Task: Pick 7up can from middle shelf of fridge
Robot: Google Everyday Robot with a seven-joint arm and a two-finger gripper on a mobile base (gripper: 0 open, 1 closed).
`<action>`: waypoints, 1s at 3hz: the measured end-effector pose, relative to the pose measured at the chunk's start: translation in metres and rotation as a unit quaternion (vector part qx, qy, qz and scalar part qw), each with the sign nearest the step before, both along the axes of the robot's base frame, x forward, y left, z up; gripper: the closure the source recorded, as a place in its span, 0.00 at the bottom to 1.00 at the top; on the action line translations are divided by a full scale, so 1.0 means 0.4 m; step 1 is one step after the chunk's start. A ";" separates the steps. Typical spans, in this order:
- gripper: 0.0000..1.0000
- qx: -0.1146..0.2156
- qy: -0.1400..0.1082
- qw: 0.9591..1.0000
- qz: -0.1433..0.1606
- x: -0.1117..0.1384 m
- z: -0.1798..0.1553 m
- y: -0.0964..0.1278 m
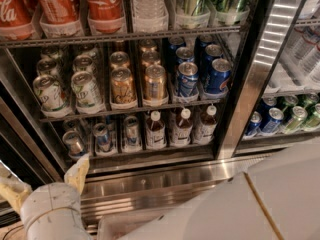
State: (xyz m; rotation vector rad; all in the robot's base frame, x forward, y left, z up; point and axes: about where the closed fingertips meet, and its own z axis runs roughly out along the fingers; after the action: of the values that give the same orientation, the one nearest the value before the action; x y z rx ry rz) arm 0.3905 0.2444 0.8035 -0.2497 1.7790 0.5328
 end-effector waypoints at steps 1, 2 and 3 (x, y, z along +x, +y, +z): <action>0.00 0.011 -0.025 0.999 -0.028 0.102 0.016 -0.058; 0.00 0.006 -0.042 0.998 -0.050 0.201 0.029 -0.092; 0.00 0.006 -0.042 0.998 -0.050 0.201 0.029 -0.092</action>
Offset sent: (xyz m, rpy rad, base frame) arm 0.1251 -0.0449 0.0152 0.0033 -0.1137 -0.1392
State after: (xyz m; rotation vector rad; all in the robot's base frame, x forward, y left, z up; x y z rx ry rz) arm 0.4708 0.2077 0.8153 -0.1716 1.6958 0.4550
